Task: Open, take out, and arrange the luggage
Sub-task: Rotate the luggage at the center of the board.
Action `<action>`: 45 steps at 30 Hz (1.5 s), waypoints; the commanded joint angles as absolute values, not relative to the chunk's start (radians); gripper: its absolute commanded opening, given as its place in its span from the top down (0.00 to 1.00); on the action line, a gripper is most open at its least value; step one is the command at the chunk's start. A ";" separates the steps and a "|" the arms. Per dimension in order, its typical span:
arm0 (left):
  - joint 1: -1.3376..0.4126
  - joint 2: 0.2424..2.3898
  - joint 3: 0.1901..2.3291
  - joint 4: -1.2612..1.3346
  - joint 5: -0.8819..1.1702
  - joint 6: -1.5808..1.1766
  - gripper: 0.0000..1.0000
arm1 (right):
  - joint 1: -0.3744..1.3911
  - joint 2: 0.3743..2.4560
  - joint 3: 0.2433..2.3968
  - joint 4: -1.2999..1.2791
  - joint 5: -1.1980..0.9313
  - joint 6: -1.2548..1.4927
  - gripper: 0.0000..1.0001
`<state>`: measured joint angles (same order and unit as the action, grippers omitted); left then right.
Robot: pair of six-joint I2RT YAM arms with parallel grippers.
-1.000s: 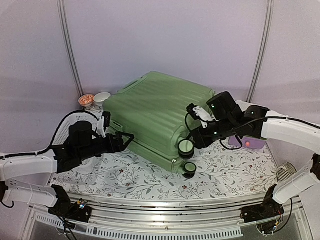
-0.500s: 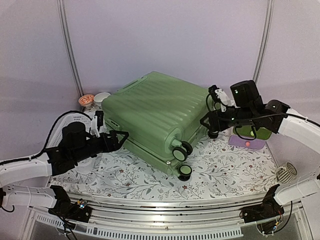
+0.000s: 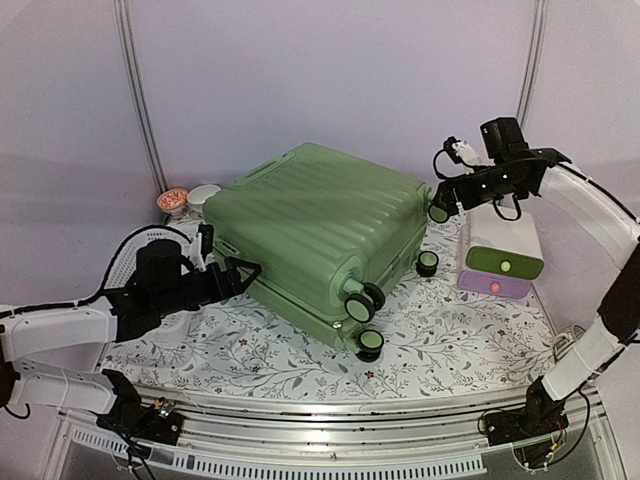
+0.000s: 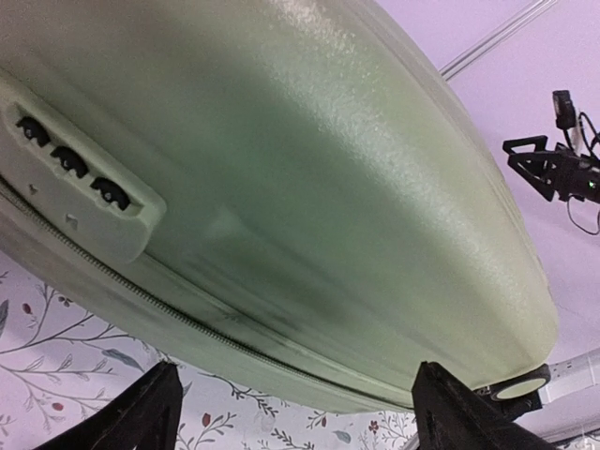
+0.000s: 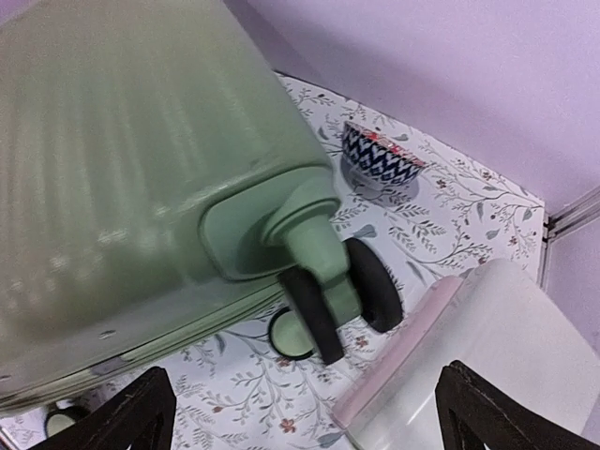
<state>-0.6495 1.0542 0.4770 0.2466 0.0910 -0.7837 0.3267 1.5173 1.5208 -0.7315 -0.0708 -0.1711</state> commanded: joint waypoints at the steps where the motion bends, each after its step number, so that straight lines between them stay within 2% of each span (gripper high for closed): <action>1: -0.632 1.071 0.519 0.291 0.117 -0.816 0.12 | 0.288 1.642 1.621 -0.804 -0.046 -0.321 0.01; 7: -0.626 1.086 0.534 0.293 0.085 -0.828 0.12 | 0.258 1.770 1.737 -0.798 -0.068 -0.418 0.01; 16: -0.607 1.168 0.582 0.287 0.075 -0.819 0.13 | 0.238 1.876 1.822 -0.854 -0.255 -0.519 0.01; 22: -0.604 1.258 0.600 0.352 0.092 -0.832 0.14 | 0.237 1.868 1.809 -0.860 -0.304 -0.489 0.19; 26: -0.602 1.310 0.640 0.377 0.094 -0.812 0.14 | 0.238 1.806 1.735 -0.802 -0.302 -0.416 0.37; 30: -0.584 1.366 0.702 0.379 0.123 -0.793 0.14 | 0.239 1.716 1.627 -0.761 -0.279 -0.347 0.44; 37: -0.516 1.454 0.775 0.414 0.186 -0.796 0.14 | 0.248 1.517 1.435 -0.696 -0.294 -0.238 0.52; 45: -0.421 1.584 0.925 0.378 0.265 -0.765 0.13 | 0.361 1.392 1.323 -0.699 -0.227 -0.103 0.51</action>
